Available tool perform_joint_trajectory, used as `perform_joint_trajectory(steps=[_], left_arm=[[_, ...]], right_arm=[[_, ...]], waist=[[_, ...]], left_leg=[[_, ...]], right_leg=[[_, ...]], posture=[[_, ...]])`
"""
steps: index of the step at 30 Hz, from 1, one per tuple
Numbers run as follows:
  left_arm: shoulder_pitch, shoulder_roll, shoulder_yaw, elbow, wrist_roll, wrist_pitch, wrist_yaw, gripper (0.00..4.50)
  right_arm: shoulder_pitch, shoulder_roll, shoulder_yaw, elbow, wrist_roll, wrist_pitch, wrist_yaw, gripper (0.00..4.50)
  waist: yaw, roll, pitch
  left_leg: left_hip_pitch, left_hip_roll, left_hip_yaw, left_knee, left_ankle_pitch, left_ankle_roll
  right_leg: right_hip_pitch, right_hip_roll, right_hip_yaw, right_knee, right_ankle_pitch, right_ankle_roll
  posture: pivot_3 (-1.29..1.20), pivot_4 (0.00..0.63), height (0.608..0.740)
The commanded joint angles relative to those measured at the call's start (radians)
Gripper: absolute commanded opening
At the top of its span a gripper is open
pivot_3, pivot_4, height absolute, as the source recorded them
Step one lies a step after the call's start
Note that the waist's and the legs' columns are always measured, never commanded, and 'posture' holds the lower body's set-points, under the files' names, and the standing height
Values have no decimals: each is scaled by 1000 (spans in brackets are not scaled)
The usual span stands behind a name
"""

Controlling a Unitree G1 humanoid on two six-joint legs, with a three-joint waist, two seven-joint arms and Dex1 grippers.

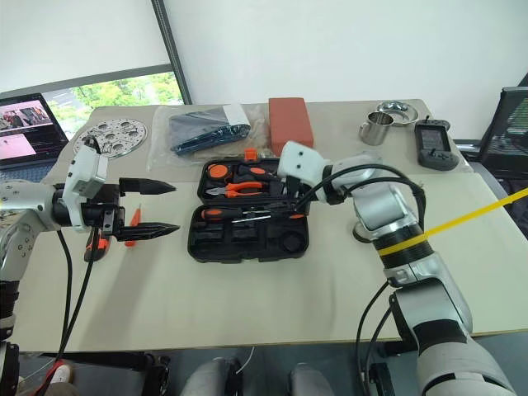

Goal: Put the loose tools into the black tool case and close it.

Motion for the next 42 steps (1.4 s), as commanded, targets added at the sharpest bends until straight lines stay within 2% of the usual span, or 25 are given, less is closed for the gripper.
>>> perform_joint_trajectory(steps=[1,4,7,17,22,29,34,38,42], left_arm=[[-20,4,8,-7,-1,-14,-4,4500],[-25,4,5,-4,-1,-15,-7,4500],[-31,5,3,0,-4,-14,-12,4500],[-53,-4,-9,13,-1,-17,-28,4500],[-55,-5,-12,16,4,-21,-34,4500],[-55,-5,-11,18,8,-22,-36,4500],[-44,-4,-5,11,5,-19,-33,4500],[-40,-8,-7,15,6,-22,-33,4500],[-48,-15,-16,24,16,-30,-30,4500]], right_arm=[[55,3,-78,-49,24,76,-93,4261],[86,-6,-114,-49,11,104,-163,4261],[141,-62,-106,-72,-9,103,-162,3540],[191,-82,-79,-79,-108,132,-327,54],[209,-48,-16,-109,-126,186,-325,54],[205,5,-25,-143,-92,237,-332,54],[194,-48,-56,-137,-114,196,-358,54],[187,80,-120,-258,38,289,-349,54],[213,165,-67,-255,18,258,-401,54]], waist=[[0,0,0],[0,0,0],[0,0,0],[-5,0,0],[-3,0,0],[-2,0,0],[3,0,0],[-6,0,0],[-19,0,0]], left_leg=[[0,0,0,0,0,0],[-1,-1,0,0,0,0],[-1,-1,0,0,0,0],[0,0,1,0,0,0],[0,0,1,0,0,-1],[-1,0,1,0,0,-1],[-1,-1,1,0,0,-1],[-1,0,1,0,0,-1],[0,1,-3,-1,1,-2]], right_leg=[[0,0,0,0,0,0],[-1,0,0,0,0,0],[-1,0,0,0,0,0],[-1,3,2,-1,0,0],[-1,2,3,-1,0,0],[-1,3,3,-1,0,0],[-1,1,3,-1,0,0],[-1,2,3,-1,0,0],[-2,7,3,2,0,0]], posture=[[0,150,740],[0,150,740],[0,150,740],[0,150,740],[0,150,740],[0,150,740],[0,150,740],[0,150,740],[0,150,740]])
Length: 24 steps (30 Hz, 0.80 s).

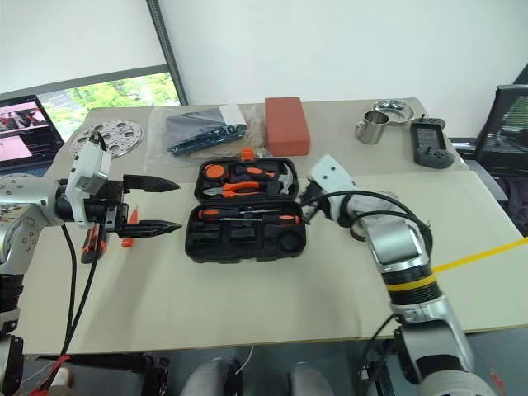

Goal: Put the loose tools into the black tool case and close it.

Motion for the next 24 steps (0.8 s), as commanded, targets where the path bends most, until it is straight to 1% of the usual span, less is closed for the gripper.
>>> perform_joint_trajectory(steps=[1,6,10,16,21,24], left_arm=[[-15,3,10,-1,7,-26,1,4500],[-12,8,19,-6,4,-22,-3,4500],[-12,9,20,-3,8,-24,-6,4500],[-8,13,22,-4,11,-25,-8,4500],[-2,21,29,-10,11,-20,-8,4500],[-2,23,29,-13,10,-18,-6,4500]], right_arm=[[5,40,20,1,-13,-37,-56,54],[13,90,39,79,-26,-91,-102,54],[2,114,55,140,-25,-118,-103,54],[0,149,114,262,-54,-135,-101,54],[23,152,157,289,-62,-37,-86,54],[12,189,116,319,-50,18,-146,54]], waist=[[1,0,0],[5,0,0],[11,0,0],[7,0,0],[4,-1,0],[1,-2,-2]], left_leg=[[0,0,0,0,0,0],[-1,-2,1,1,0,0],[-1,-2,1,1,0,0],[0,-1,1,0,0,0],[1,-1,1,0,0,0],[2,0,1,0,0,0]], right_leg=[[0,0,0,1,0,0],[0,-3,0,1,0,0],[0,-4,0,1,0,0],[0,-3,0,1,0,0],[0,-3,0,2,0,0],[1,-3,0,3,0,0]], posture=[[0,150,740],[0,150,740],[0,150,740],[0,150,740],[0,150,740],[0,150,740]])
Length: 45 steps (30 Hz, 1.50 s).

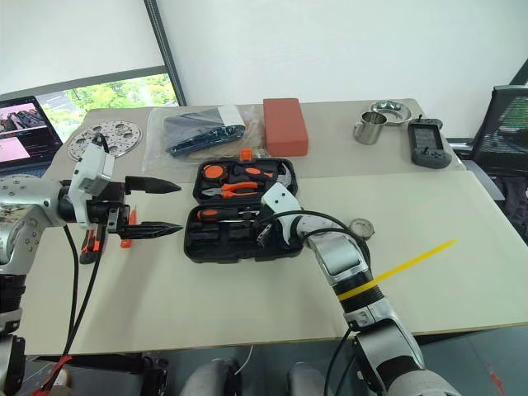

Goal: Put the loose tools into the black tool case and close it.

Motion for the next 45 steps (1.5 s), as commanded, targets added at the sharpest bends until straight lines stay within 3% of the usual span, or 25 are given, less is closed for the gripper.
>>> perform_joint_trajectory(steps=[1,6,12,13,15,21,26,32,39,45], left_arm=[[-4,18,29,-17,-5,-14,3,4500],[0,20,34,-23,-6,-9,11,4500],[89,9,87,-62,-10,28,105,4500],[106,1,101,-62,-4,18,129,4500],[135,-7,118,-27,62,-4,234,4500],[268,-40,191,-131,190,39,530,4500],[290,-148,306,-208,247,307,876,4500],[316,-229,228,-243,267,435,980,4500],[248,-294,155,-96,317,431,1063,4500],[171,-334,126,53,328,418,1076,4500]], right_arm=[[1,41,-29,64,2,98,-65,54],[-18,47,-63,2,40,-14,-21,54],[24,3,-127,-235,152,-104,83,54],[25,4,-148,-268,179,-79,81,475],[26,-17,-190,-368,272,-4,119,795],[63,-163,-215,-502,360,51,215,2897],[114,-196,-246,-503,389,-32,236,4455],[134,-197,-231,-506,410,-74,244,4455],[154,-226,-210,-493,367,-147,247,4455],[163,-313,-177,-469,281,-136,226,4455]], waist=[[-2,-2,-1],[-10,-3,-2],[-12,-2,-1],[-12,-2,-1],[-10,-3,-1],[-5,-3,-1],[2,-4,-1],[10,-4,-1],[20,-4,-1],[20,-4,-1]], left_leg=[[0,0,0,0,0,0],[0,0,0,0,0,-1],[-3,0,-1,-1,0,-1],[-3,0,-1,-1,0,-1],[-3,1,-2,-1,0,-1],[-3,0,-2,-2,0,0],[-3,0,-2,-1,-1,1],[-2,0,-2,-2,-1,1],[-2,-1,-2,-1,-1,1],[-3,-2,-1,-1,-1,1]], right_leg=[[0,0,0,0,0,0],[0,0,-1,0,0,0],[-2,0,-1,0,0,0],[-2,-1,0,0,0,0],[-2,0,-1,0,0,0],[-1,-3,-1,-1,0,0],[0,-3,-2,-3,0,0],[0,-4,-1,-4,0,0],[1,-4,-1,-6,0,0],[1,-5,-1,-6,0,0]], posture=[[0,150,740],[0,150,740],[0,150,740],[0,150,740],[0,150,740],[0,150,740],[0,150,740],[0,150,740],[0,150,740],[0,150,740]])
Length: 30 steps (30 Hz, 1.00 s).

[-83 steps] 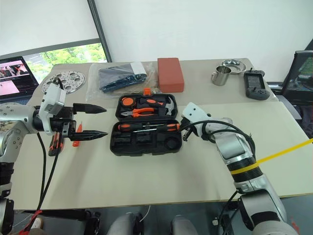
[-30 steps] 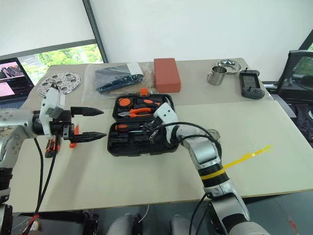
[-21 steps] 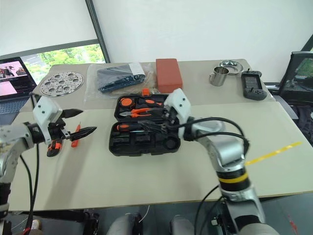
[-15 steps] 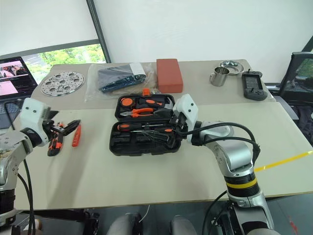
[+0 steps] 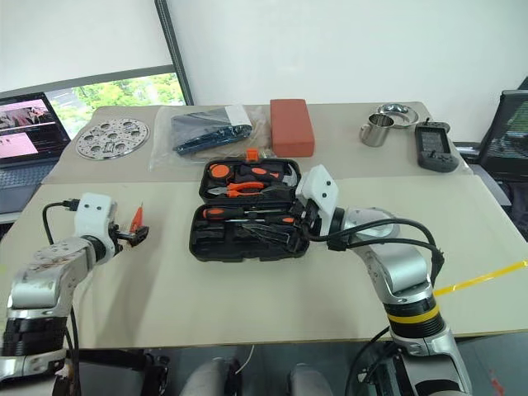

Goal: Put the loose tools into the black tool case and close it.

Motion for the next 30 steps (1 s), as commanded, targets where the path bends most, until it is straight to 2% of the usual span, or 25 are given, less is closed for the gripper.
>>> perform_joint_trajectory(steps=[1,7,10,13,15,19,22,25,28,30], left_arm=[[-57,-20,-11,65,3,-16,0,4500],[-79,-43,-9,116,5,-15,4,4500],[-88,-61,4,128,-7,9,12,3838],[-90,-76,15,126,-10,25,23,2721],[-91,-81,21,124,-6,33,35,2144],[-101,-88,32,131,2,33,62,604],[-115,-89,32,127,-3,-4,60,468],[-136,-81,16,96,-44,-82,-30,468],[-186,-39,-41,45,-93,-269,-257,468],[-216,5,-98,23,-131,-390,-472,468]], right_arm=[[-2,-55,11,-2,-51,-8,-7,4455],[-4,-50,-2,-31,-12,22,-9,4455],[-5,-50,-2,-37,-5,29,-13,4500],[-6,-50,-7,-42,-3,36,-16,4500],[-8,-52,-10,-43,-4,37,-16,4500],[-15,-56,-17,-33,-8,33,-14,4500],[-16,-55,-26,-26,-5,31,-14,4500],[-8,-55,-47,-27,7,38,-18,4500],[22,-79,-95,-36,27,52,-19,4500],[45,-98,-129,-42,43,63,-24,4500]], waist=[[0,0,0],[0,0,0],[2,0,0],[2,0,0],[1,1,0],[-3,1,0],[-4,1,0],[-1,0,0],[7,0,0],[17,-1,0]], left_leg=[[0,0,0,0,0,0],[1,0,0,0,0,0],[1,0,0,0,0,0],[2,-1,0,0,0,0],[2,-1,0,0,0,-1],[3,0,0,0,1,-1],[3,0,0,0,1,-1],[2,0,0,0,1,-1],[0,0,0,0,1,-2],[-1,-1,0,0,3,-5]], right_leg=[[0,0,0,0,0,0],[1,0,0,0,0,0],[1,0,0,0,0,0],[2,0,0,0,0,0],[2,0,0,0,0,0],[2,1,0,0,0,0],[2,1,0,0,0,0],[2,1,0,0,0,0],[1,1,0,-1,0,0],[1,1,-1,-2,0,0]], posture=[[0,150,740],[0,150,740],[0,150,740],[0,150,740],[0,150,740],[0,150,740],[0,150,740],[0,150,740],[0,150,740],[0,150,740]])
